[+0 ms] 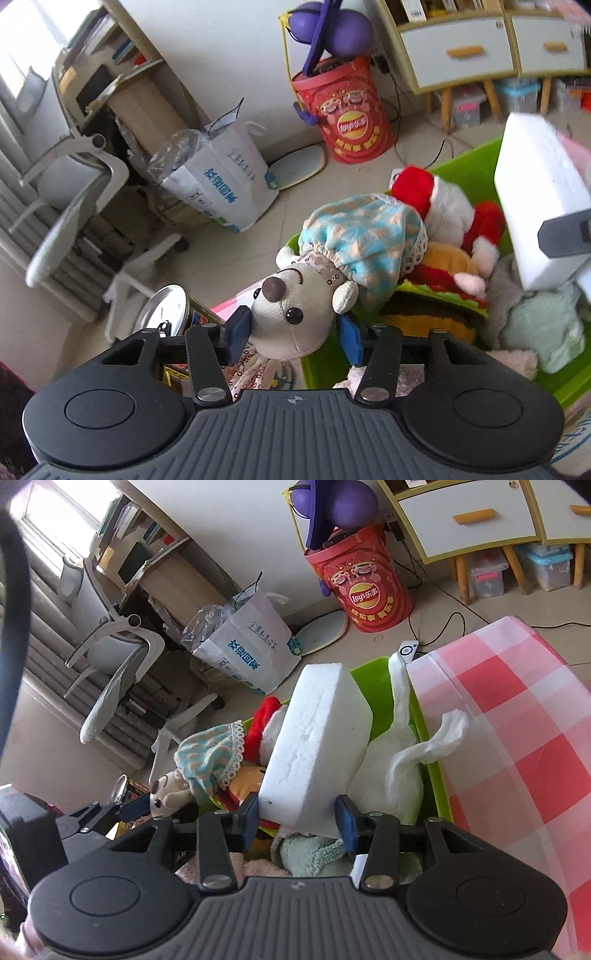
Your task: Organize soft objects
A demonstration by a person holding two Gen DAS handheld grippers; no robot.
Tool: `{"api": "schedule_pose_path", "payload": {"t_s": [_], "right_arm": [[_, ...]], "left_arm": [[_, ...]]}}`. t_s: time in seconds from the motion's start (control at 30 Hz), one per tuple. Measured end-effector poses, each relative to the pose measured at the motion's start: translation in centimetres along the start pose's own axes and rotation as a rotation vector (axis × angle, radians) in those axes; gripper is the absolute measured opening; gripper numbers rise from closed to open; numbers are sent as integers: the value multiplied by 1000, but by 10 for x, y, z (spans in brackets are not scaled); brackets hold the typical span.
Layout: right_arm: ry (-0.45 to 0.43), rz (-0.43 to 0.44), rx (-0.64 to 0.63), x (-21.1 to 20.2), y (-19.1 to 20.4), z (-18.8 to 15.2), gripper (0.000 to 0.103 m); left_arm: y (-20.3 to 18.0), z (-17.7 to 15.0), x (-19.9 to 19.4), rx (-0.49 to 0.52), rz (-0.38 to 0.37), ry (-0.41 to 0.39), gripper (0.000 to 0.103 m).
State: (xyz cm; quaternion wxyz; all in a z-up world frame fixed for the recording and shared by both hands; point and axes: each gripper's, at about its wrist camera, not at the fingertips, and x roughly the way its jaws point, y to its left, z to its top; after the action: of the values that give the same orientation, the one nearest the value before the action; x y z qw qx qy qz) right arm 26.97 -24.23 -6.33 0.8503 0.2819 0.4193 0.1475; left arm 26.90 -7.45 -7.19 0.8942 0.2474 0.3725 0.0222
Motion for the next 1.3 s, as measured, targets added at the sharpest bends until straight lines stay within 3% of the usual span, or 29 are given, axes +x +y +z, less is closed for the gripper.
{"api": "schedule_pose_path", "payload": {"t_s": [0.17,0.27,0.47,0.53,0.93,1.17,1.3], "right_arm": [[-3,10,39,-6,-1,3,39],[-15,22,53,-14,-1,4,43],[-33,10,53,-37,5,0,47],[-46,1,52,-50,7,-5,53],[-74,-124,45,-126,17,-56,63],[-50,-162,17,-154,42,-101,68],[-29,-195,-31,-164,60,-132,71]], "left_arm": [[15,-4,-8,-86,-80,-53,58],[18,-6,-15,-91,-101,-72,60],[27,-15,-42,-157,-143,-123,77],[31,-21,-54,-186,-156,-124,81],[59,-83,-121,-334,-238,-60,95],[53,-121,-170,-359,-166,-17,98],[53,-141,-191,-420,-180,27,98]]}}
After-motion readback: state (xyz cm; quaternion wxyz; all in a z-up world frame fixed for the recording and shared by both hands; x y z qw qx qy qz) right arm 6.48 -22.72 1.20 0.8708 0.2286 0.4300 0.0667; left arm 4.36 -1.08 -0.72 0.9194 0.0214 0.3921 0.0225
